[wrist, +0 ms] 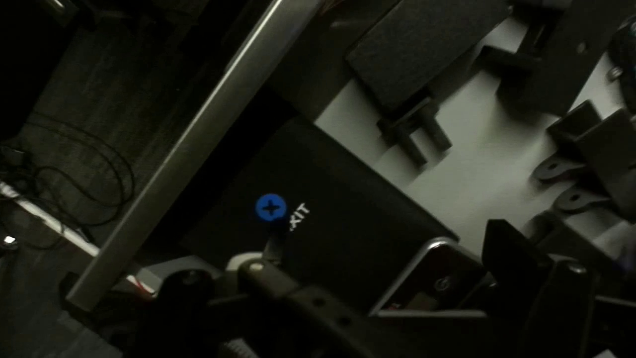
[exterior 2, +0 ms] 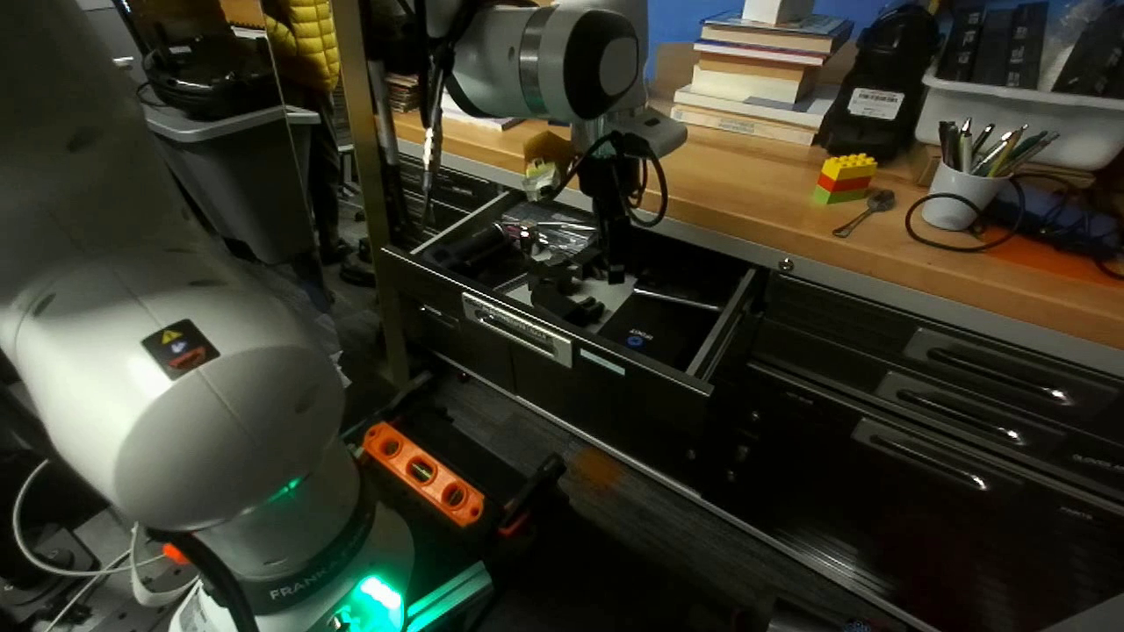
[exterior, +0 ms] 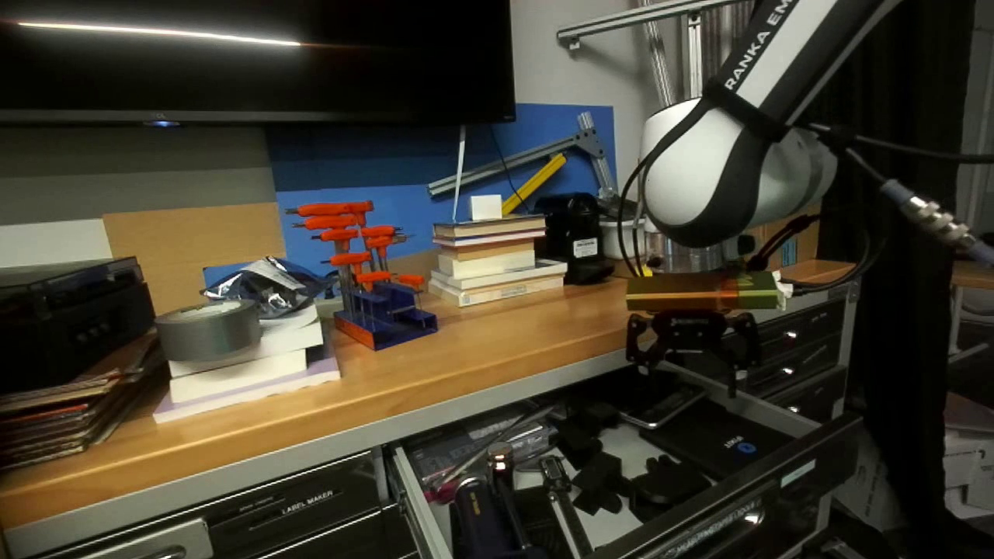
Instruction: Open the top middle drawer then remove three black objects from the drawer
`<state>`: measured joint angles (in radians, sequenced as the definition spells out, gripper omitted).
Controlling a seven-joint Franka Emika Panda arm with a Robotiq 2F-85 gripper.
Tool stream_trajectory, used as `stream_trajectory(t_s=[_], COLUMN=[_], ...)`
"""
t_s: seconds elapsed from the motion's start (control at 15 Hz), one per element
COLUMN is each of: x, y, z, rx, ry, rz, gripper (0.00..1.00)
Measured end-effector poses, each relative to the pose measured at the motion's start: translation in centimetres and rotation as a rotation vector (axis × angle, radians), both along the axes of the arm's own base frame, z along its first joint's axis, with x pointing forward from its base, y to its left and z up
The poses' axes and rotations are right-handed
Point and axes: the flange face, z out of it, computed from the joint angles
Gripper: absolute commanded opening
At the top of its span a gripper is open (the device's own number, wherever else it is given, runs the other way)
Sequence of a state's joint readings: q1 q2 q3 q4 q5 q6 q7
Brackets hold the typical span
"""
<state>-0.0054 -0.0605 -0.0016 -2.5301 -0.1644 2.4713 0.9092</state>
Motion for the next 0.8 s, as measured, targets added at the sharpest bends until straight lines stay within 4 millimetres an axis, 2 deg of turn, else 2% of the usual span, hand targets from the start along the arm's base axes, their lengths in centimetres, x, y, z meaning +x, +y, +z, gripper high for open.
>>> stream_trajectory(t_s=[0.33,0.8], x=[2.1,4.9], y=[2.9,5.4], z=[-1.9,-4.0], rx=[0.117,0.242], ry=[0.005,0.022], rz=[0.246,0.614], gripper=[1.00,1.00])
